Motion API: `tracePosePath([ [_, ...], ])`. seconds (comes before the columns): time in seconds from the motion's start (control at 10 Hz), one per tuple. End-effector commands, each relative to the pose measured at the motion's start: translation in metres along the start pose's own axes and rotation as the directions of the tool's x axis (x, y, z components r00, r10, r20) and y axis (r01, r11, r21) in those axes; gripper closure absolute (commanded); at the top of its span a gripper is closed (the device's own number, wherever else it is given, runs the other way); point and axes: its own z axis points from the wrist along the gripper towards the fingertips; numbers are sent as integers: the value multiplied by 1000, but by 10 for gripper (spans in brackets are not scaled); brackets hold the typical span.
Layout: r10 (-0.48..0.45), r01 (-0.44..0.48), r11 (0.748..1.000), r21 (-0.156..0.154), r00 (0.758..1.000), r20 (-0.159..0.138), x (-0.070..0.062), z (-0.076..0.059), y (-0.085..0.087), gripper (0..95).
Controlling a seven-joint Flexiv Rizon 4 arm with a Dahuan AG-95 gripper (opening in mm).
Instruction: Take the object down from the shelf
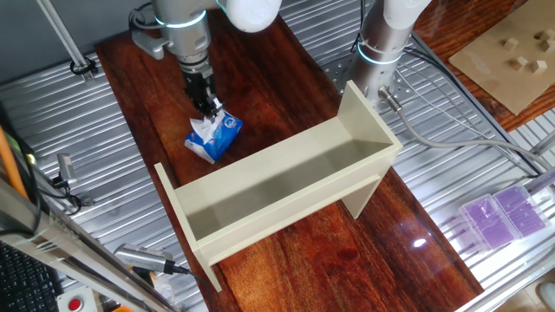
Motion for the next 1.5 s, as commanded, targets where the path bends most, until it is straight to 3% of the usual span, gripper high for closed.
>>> tracePosePath([
  [0.1, -2, 2, 1000, -12, 1000, 0, -1, 6, -1, 950],
  [0.8, 15, -15, 1000, -4, 1000, 15, 2, 26, 2, 950],
  [1.2, -3, 4, 1000, -12, 999, 32, 1, 29, 2, 190],
  [1.3, -8, 8, 1000, -12, 999, 34, 1, 26, 2, 190],
  [1.5, -18, 19, 1000, -17, 999, 34, 0, 3, 9, 190],
])
